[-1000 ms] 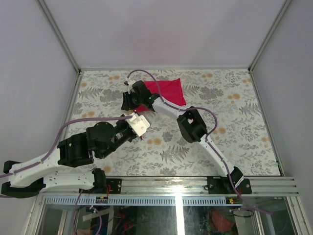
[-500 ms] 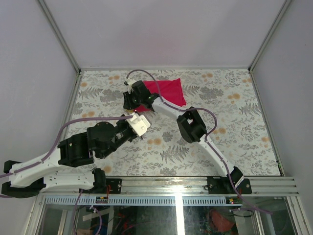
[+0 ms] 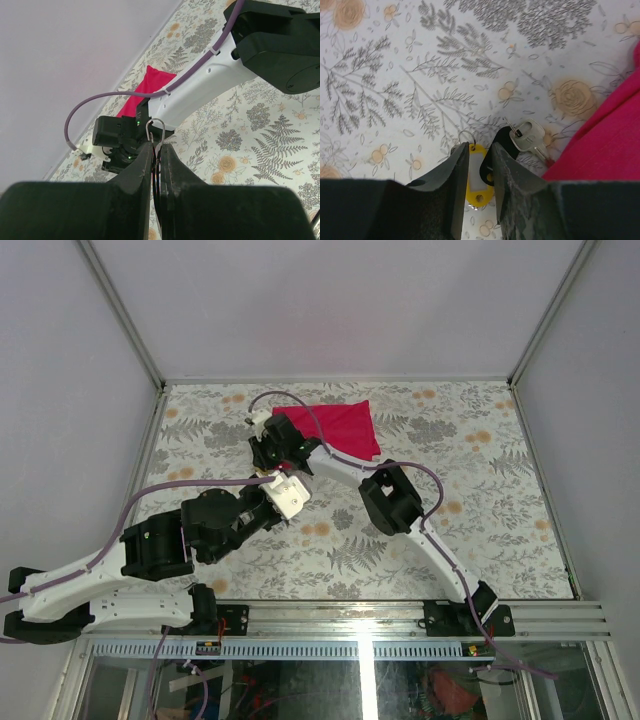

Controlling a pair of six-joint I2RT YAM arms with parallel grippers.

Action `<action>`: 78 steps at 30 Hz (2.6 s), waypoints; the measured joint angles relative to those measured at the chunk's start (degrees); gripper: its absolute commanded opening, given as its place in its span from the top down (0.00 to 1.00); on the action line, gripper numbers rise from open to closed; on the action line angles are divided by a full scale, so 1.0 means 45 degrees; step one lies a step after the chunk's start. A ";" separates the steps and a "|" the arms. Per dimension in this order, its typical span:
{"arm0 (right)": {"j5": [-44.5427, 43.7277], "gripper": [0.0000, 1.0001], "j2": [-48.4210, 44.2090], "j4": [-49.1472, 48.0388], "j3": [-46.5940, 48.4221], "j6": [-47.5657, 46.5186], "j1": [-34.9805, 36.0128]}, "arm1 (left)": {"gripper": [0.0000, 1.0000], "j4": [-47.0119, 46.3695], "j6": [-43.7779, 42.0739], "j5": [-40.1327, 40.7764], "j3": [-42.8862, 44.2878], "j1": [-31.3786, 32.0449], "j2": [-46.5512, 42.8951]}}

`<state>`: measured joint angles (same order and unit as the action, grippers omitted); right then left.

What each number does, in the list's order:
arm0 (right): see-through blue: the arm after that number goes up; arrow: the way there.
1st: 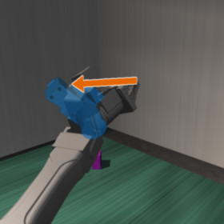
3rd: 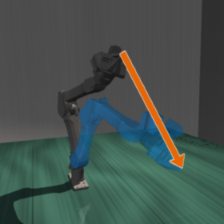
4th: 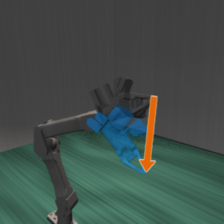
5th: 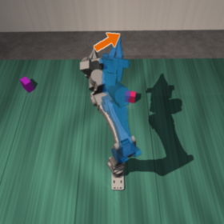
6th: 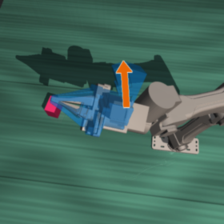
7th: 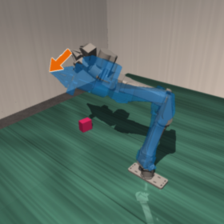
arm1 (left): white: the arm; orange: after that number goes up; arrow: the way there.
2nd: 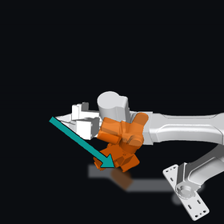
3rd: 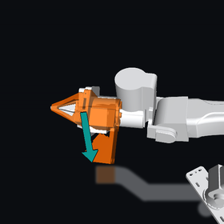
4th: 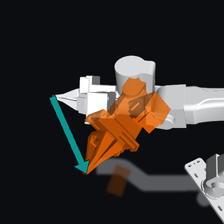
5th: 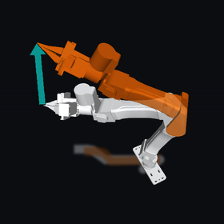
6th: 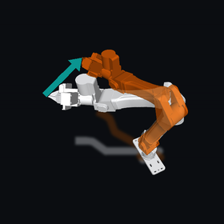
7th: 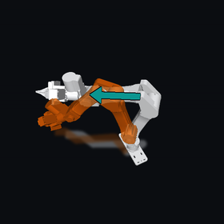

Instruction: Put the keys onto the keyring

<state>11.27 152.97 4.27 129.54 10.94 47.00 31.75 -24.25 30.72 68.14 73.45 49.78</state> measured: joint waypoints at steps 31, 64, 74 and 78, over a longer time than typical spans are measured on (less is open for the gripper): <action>-0.0641 0.64 -1.0350 -0.1083 -1.5198 -0.0685 0.0709 | 1.00 0.0097 0.0160 0.0092 -0.0005 0.0000 -0.0466; 0.5260 0.46 -0.8757 0.2759 -1.1846 -0.2880 -0.1744 | 1.00 0.0515 0.0646 0.0024 -0.0005 0.0000 -0.0243; 0.5872 0.49 -0.7902 0.3303 -1.1040 -0.3793 -0.1889 | 1.00 0.0563 0.0675 -0.0019 0.0049 0.0000 -0.0083; 0.6062 0.50 -0.7616 0.3526 -1.0938 -0.3968 -0.1899 | 1.00 0.0568 0.0685 -0.0019 0.0068 0.0000 -0.0058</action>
<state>38.54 118.69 20.14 80.31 -6.92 38.46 34.30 -21.17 30.63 68.45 73.45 49.52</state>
